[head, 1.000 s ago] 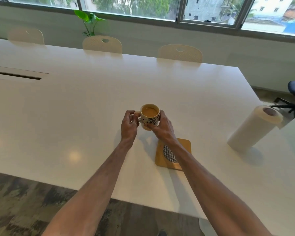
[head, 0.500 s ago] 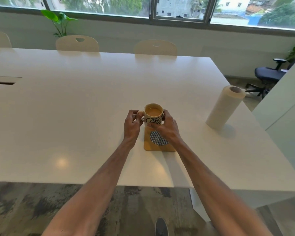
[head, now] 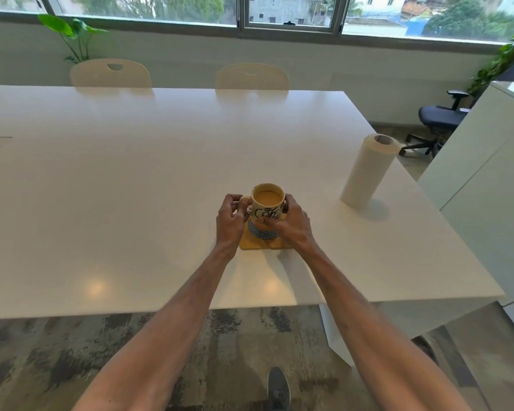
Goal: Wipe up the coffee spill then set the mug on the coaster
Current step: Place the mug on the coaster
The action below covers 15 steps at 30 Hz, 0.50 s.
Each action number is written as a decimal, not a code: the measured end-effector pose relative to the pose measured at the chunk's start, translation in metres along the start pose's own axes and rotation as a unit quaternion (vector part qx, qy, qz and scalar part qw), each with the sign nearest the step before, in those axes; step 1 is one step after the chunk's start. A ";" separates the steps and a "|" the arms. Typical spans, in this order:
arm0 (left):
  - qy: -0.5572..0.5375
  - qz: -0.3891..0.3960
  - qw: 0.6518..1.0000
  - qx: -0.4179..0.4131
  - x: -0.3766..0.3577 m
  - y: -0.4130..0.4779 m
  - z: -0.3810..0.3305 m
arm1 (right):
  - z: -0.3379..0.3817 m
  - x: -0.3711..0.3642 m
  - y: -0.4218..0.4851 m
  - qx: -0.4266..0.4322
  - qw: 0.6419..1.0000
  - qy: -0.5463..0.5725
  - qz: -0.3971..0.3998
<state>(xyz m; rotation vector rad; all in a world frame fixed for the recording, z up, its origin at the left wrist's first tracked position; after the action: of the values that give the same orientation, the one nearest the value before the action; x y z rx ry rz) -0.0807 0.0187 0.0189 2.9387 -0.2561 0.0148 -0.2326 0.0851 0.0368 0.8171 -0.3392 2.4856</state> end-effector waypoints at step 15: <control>0.031 -0.007 0.999 -0.014 -0.001 -0.014 0.007 | -0.013 0.000 -0.007 -0.004 1.000 0.016 0.012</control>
<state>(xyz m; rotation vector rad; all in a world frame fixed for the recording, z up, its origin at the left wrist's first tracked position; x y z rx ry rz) -0.0796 0.0307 0.0092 2.9064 -0.2237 0.1000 -0.2352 0.0964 0.0268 0.7730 -0.3482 2.5149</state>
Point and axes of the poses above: each hand's wrist, its own y-axis towards the middle knuckle, its own x-axis out of the back of the hand, z = x × y, the point moved 2 cm from there along y, towards the middle knuckle, and after that the axes turned 11 degrees about -x, right-handed, at the moved point
